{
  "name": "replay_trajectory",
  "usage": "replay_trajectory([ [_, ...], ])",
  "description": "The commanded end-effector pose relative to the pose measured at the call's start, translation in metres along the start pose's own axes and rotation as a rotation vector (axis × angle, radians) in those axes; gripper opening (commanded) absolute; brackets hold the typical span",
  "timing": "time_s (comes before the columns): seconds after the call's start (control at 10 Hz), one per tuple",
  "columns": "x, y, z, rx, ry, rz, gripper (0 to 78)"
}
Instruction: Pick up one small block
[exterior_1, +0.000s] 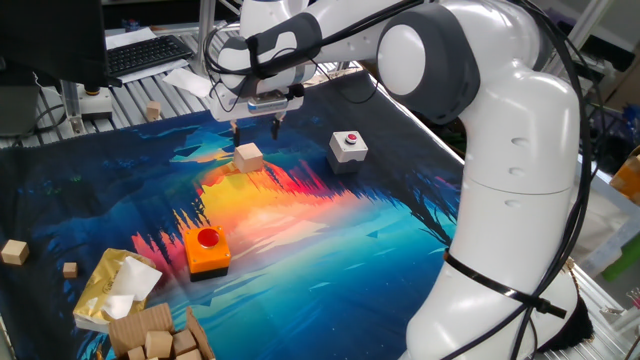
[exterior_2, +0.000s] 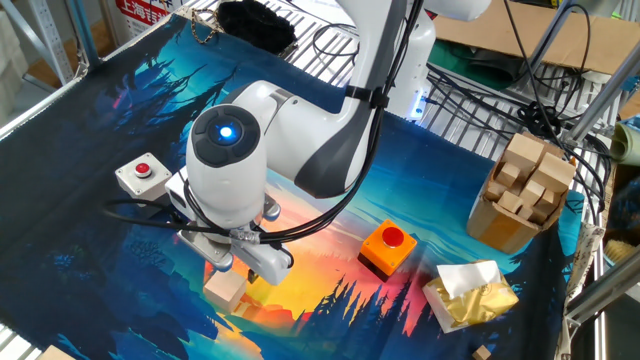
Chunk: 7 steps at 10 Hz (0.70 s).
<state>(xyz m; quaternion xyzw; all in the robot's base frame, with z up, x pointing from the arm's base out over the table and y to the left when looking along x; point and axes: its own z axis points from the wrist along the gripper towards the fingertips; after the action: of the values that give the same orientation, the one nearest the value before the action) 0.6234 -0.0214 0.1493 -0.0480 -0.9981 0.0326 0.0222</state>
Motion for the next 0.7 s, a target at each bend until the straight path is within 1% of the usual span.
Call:
replay_trajectory([
  [0.1,-0.0148,0.0065,0.0374,-0.010,-0.006,-0.006,77.4],
  [0.7,-0.0153,0.0066,0.0395,-0.010,-0.007,-0.013,77.4],
])
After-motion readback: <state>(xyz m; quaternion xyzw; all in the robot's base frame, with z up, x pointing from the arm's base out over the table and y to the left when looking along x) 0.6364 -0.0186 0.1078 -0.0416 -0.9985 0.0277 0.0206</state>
